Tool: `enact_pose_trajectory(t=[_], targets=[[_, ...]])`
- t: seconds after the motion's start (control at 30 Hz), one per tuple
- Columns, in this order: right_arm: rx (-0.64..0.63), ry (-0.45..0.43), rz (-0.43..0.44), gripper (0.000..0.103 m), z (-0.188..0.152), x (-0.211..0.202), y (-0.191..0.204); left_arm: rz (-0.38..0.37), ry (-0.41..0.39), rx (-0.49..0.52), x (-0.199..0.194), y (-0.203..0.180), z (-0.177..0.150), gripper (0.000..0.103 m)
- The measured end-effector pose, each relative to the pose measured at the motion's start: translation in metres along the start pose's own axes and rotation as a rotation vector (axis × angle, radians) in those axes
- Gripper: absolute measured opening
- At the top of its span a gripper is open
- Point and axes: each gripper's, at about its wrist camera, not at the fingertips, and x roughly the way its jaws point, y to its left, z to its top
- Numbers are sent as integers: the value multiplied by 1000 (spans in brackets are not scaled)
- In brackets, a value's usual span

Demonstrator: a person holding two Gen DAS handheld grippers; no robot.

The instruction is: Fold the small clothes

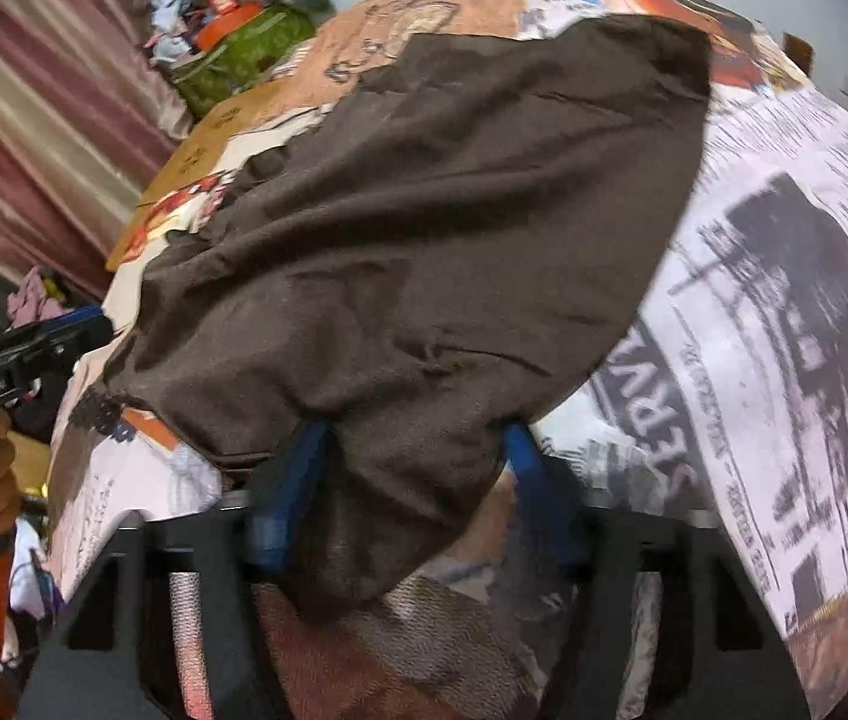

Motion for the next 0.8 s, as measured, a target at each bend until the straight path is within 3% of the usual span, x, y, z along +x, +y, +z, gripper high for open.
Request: enact_pose_trajectory(t=[0.07, 0.27, 0.5, 0.8], targets=[[-16, 9, -4, 7, 3, 1, 0, -12, 5, -3, 3, -1, 0, 55], [-69, 19, -16, 5, 4, -8, -3, -45, 24, 38, 15, -15, 13, 55], [-90, 30, -81, 5, -5, -21, -28, -113, 13, 11, 17, -24, 37, 55], [-90, 61, -145, 9, -18, -51, -69, -133, 25, 128, 19, -62, 43, 55]])
